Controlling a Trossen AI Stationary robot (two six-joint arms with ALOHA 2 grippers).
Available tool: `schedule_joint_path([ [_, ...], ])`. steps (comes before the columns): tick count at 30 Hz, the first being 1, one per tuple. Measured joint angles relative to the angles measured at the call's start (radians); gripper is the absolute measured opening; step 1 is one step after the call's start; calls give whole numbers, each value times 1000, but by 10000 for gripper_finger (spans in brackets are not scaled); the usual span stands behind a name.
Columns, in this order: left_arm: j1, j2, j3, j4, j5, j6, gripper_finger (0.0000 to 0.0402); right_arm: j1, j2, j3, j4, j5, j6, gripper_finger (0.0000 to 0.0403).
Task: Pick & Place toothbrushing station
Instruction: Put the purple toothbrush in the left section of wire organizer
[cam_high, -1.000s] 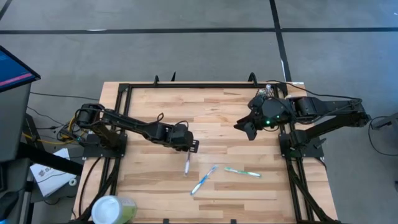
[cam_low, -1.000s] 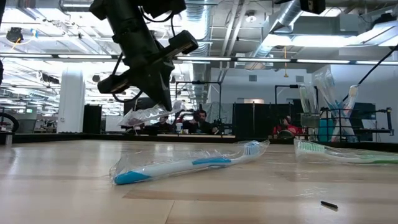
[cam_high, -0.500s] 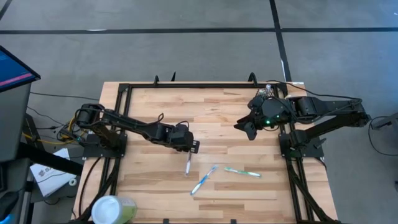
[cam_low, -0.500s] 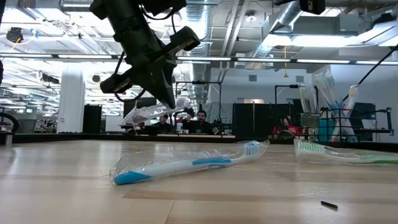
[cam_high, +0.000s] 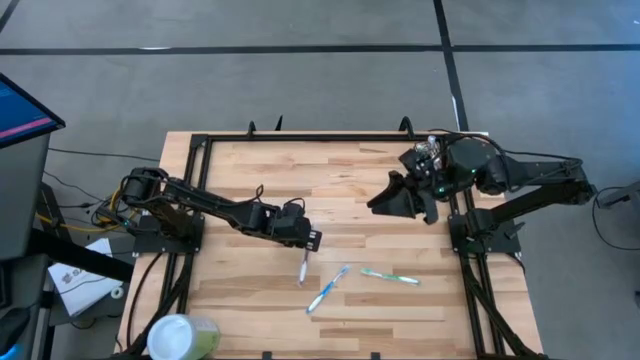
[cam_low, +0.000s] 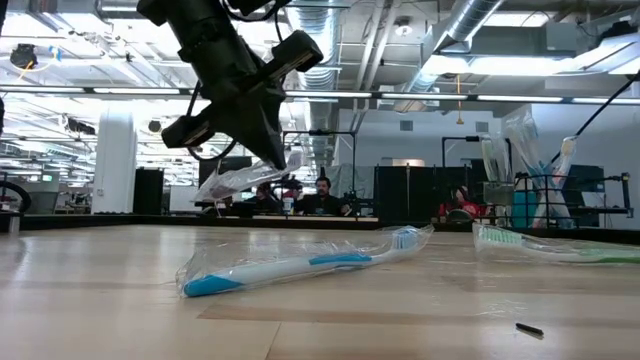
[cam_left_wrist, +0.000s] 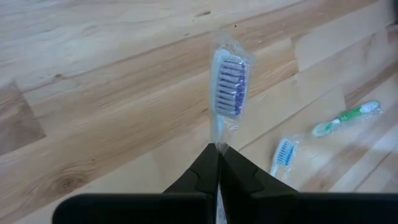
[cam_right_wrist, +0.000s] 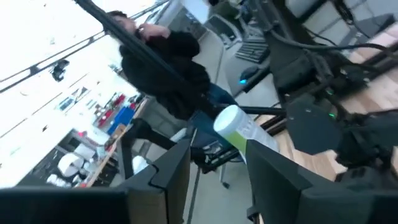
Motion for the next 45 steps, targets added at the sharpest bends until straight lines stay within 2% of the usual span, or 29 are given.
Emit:
schedule_joint_path([
  [5,0,0,0,8,-4,0,0,-15,0,0,-54,15,1,146],
  [8,0,0,0,41,-11,5,0,-27,0,0,-216,41,-44,146],
  [10,0,0,0,108,-33,46,0,-36,12,-10,-319,63,-66,146],
  [13,2,0,0,249,-59,113,0,-41,32,-62,-335,58,-64,146],
  [16,11,0,0,372,-86,155,0,-37,29,-113,-222,21,-14,146],
  [18,17,-9,0,420,-103,181,0,-36,31,-147,-211,12,23,146],
  [24,17,-115,0,435,-211,300,0,-37,32,-191,-139,16,69,158],
  [29,33,-239,0,462,-257,436,0,-39,33,-193,-65,22,85,194],
  [32,58,-300,0,484,-226,495,0,-40,34,-193,36,45,85,225],
  [36,93,-352,0,536,-123,579,0,-49,39,-191,100,97,90,253],
  [40,119,-372,0,538,-13,611,0,-75,76,-194,104,155,111,257],
  [45,135,-370,-1,576,77,640,0,-74,158,-191,246,158,110,258],
])
